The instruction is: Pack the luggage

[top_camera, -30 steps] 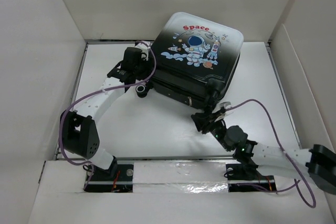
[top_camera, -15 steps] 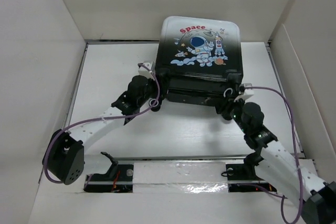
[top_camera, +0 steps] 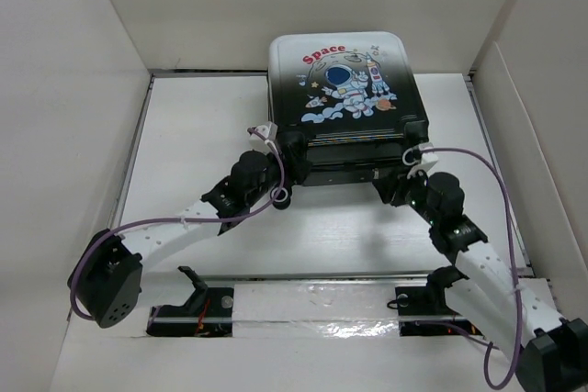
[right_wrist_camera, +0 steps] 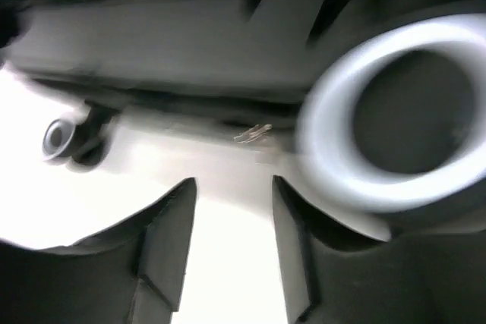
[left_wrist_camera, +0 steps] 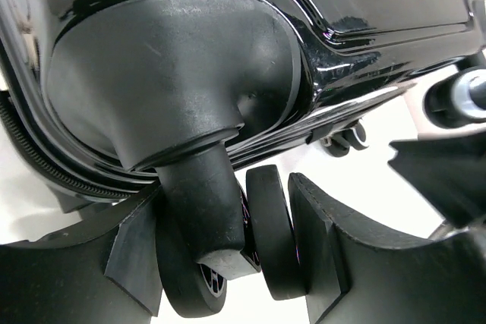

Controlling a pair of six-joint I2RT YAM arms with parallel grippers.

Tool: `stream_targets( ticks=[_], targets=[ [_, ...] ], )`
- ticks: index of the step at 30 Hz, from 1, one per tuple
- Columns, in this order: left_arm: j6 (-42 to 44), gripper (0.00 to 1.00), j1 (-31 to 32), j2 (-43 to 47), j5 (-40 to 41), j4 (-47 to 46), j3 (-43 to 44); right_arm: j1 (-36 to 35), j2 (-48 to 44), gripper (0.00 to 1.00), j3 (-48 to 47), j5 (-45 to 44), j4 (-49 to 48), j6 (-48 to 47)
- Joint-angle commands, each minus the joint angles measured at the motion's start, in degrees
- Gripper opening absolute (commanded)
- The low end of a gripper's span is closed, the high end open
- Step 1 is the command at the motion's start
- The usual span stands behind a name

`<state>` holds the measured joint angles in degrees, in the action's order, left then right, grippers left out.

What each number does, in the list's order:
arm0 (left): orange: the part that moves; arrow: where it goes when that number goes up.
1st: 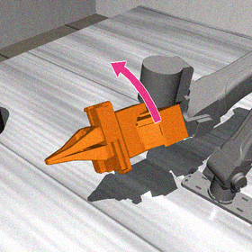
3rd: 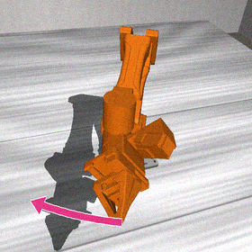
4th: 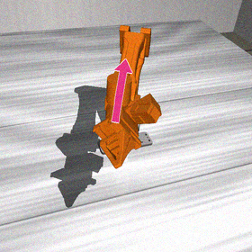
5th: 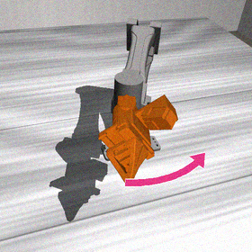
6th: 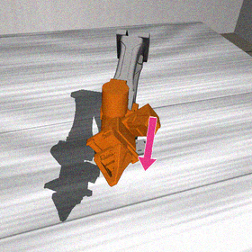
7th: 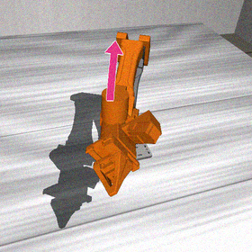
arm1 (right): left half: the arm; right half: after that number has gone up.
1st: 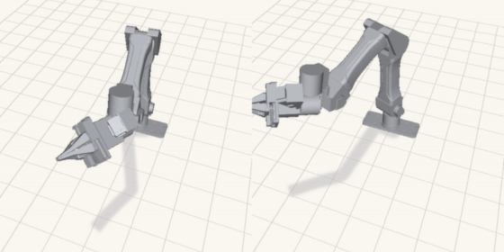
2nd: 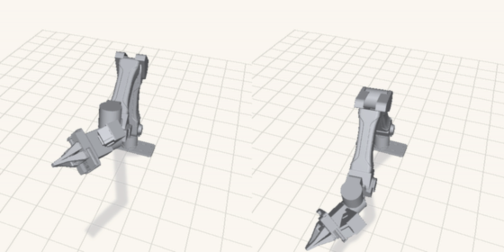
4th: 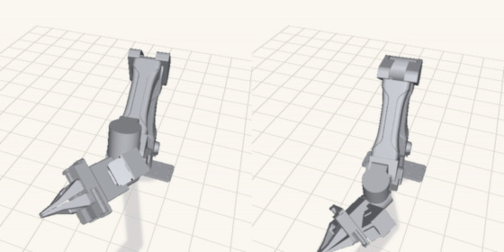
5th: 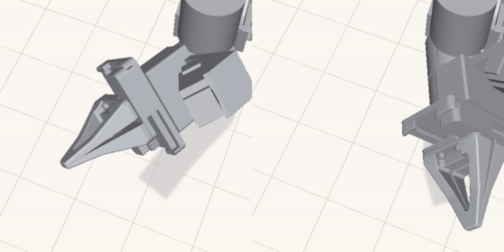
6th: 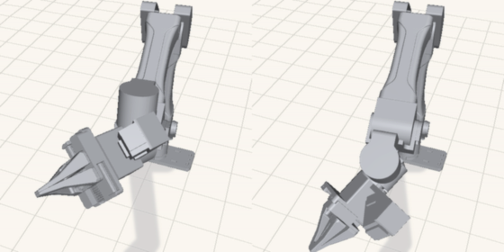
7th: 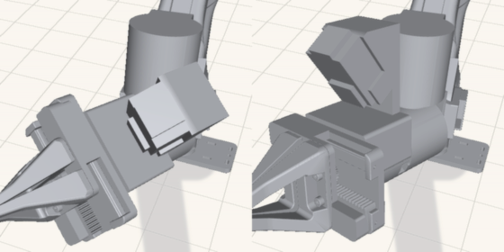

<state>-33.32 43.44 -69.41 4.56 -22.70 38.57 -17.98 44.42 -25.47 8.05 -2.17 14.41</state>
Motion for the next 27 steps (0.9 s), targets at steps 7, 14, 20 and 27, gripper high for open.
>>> stream_targets(
  ticks=[7, 14, 20, 27],
  targets=[
    [-0.86, 0.0, 4.2, 1.9, -19.58, -11.48, -0.25, -2.76, -7.96, 0.2, 10.36, -4.1, -12.76, 1.15],
    [-3.86, 0.0, 4.2, 4.98, -20.99, -15.88, -3.06, -2.06, 4.87, 0.5, 9.48, -6.48, -27.51, 0.27],
    [-3.94, 0.0, 4.2, 5.77, -22.4, -15.8, -3.58, -2.06, 12.61, 0.5, 5.87, -7.79, -28.66, -0.09],
    [-4.12, 0.0, 4.2, 6.13, -22.93, -16.59, -4.03, -2.06, 15.08, 0.24, 7.28, -7.53, -37.02, -0.44]
  ],
)
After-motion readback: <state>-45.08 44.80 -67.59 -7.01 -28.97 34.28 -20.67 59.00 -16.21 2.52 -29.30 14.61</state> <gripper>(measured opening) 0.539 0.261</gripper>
